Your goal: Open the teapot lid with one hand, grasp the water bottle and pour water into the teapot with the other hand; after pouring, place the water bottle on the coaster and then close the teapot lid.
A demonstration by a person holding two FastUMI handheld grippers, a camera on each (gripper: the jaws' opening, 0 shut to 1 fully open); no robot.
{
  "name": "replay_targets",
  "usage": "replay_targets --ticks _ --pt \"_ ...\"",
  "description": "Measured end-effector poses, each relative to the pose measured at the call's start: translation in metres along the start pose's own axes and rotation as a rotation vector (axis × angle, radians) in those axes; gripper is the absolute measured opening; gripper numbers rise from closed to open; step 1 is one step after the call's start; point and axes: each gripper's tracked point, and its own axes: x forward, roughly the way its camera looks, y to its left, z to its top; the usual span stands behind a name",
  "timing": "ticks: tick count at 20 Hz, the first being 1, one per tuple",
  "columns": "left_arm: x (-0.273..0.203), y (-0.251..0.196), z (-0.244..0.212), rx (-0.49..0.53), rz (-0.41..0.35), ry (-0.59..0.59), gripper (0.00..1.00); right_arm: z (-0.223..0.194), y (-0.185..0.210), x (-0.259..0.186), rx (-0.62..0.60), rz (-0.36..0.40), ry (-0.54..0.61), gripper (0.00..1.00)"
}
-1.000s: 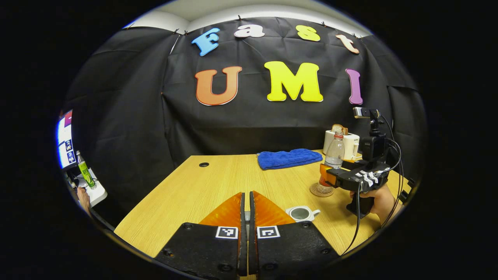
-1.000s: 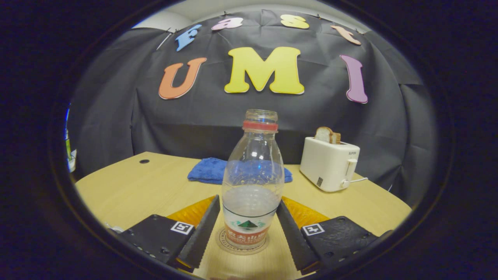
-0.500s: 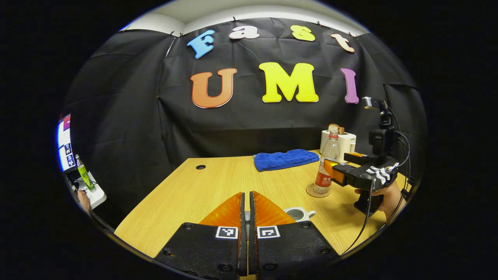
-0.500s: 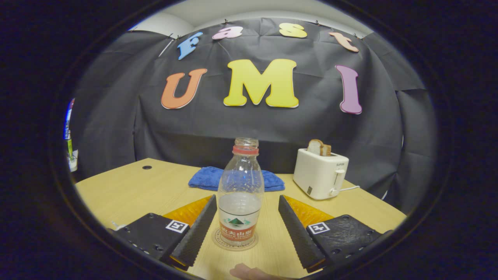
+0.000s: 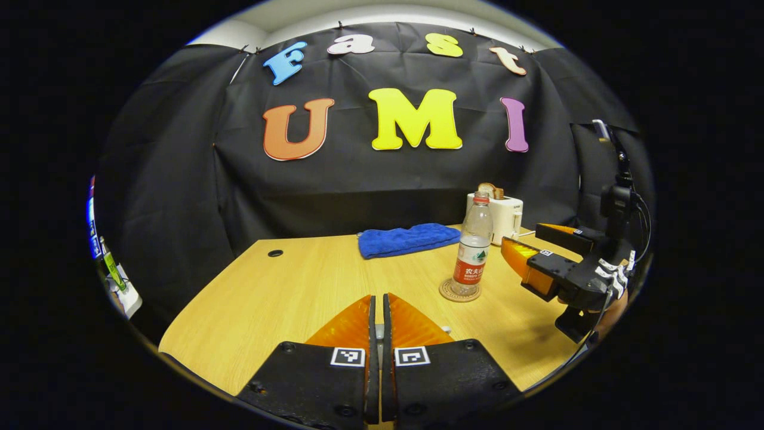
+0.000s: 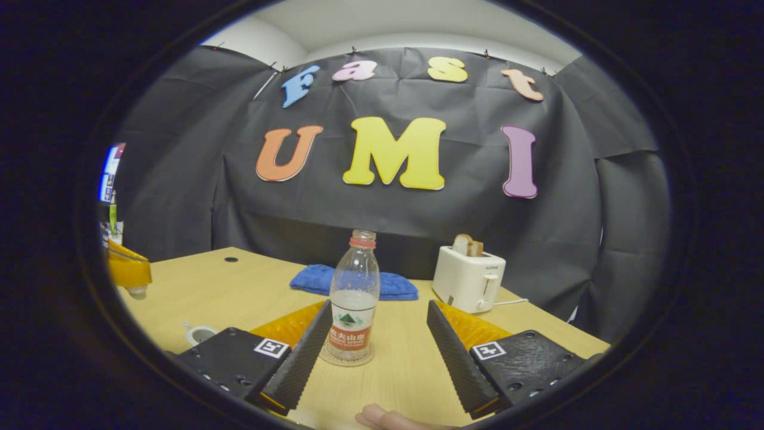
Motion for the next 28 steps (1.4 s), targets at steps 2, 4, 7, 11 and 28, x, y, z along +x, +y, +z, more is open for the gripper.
replay_targets --ticks 2,4,7,11,28 --pt "0.013 -0.011 -0.008 -0.041 -0.036 0.004 0.04 0.001 -0.005 -0.012 0.008 0.000 -0.007 0.98" --pt "0.024 -0.017 -0.017 -0.081 -0.062 0.004 0.04 0.003 -0.009 -0.025 0.005 0.005 -0.023 0.95" --pt "0.033 -0.025 -0.022 -0.109 -0.106 0.000 0.04 0.009 -0.018 -0.043 -0.037 -0.001 -0.058 0.95" --pt "0.040 -0.027 -0.022 -0.157 -0.123 -0.026 0.04 0.008 -0.028 -0.060 -0.027 0.000 -0.060 0.95" --pt "0.070 -0.026 -0.039 -0.106 -0.084 -0.042 0.05 0.003 -0.068 -0.078 -0.023 -0.007 -0.119 0.95"
